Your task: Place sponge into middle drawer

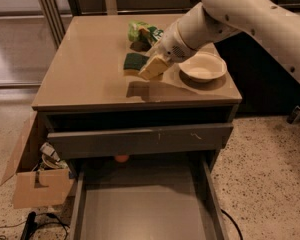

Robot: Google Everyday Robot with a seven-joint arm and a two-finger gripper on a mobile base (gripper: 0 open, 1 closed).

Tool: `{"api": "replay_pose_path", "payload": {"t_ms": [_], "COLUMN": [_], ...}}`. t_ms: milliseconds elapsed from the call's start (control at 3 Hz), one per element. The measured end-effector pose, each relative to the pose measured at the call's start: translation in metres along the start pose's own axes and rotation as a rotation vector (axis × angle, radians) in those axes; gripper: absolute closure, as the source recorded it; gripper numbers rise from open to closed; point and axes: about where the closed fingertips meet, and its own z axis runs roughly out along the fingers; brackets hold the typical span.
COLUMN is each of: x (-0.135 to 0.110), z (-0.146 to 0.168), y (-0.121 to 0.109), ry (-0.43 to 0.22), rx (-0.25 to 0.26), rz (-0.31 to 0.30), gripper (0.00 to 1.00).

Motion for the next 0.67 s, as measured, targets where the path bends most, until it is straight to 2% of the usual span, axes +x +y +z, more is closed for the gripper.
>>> {"api": "replay_pose_path", "payload": {"t_ms": [333, 667], "x": [0.011, 0.052], "z": [-0.034, -0.06], "y": [0.027, 0.071], "ry": [-0.028, -0.02], "rx": [0.02, 0.032], "rz": [-0.014, 0.022], "gripper": [1.0, 1.0]}}
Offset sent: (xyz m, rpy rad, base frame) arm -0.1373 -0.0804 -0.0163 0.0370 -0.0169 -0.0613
